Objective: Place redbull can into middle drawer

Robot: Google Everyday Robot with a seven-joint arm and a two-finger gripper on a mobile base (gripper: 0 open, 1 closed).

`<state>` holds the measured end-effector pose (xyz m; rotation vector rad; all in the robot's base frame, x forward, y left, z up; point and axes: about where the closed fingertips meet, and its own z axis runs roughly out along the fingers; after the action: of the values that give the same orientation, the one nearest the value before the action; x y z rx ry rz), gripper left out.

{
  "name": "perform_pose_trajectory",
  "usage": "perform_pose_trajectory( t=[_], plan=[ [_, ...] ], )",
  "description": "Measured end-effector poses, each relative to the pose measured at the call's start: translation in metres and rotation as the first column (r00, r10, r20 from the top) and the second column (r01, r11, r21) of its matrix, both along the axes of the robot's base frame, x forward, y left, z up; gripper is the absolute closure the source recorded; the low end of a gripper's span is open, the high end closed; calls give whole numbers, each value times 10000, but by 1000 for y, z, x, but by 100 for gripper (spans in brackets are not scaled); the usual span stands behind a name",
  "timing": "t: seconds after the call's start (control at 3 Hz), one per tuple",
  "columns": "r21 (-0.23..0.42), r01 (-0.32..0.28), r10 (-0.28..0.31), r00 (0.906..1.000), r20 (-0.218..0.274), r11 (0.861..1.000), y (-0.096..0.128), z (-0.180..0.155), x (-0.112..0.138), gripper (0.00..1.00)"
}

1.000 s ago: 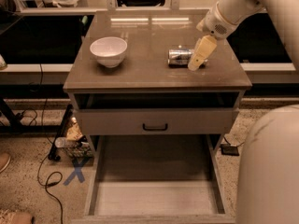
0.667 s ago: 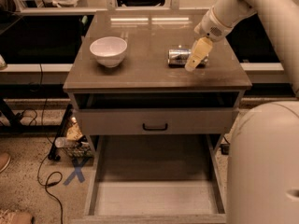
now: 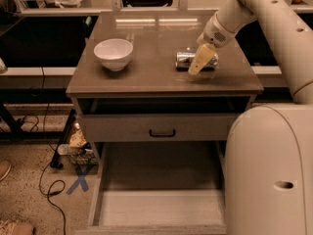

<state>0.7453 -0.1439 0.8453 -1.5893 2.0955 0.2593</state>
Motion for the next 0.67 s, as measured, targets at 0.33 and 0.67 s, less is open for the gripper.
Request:
perform_pose_trajectory(
  t=[0.33,0.67],
  plan=[
    [43,110,-109,9998,-193,9999,-2,-11,3,42],
    [178,220,-214,9993,-308,9996,-5,-18,2,65]
  ],
)
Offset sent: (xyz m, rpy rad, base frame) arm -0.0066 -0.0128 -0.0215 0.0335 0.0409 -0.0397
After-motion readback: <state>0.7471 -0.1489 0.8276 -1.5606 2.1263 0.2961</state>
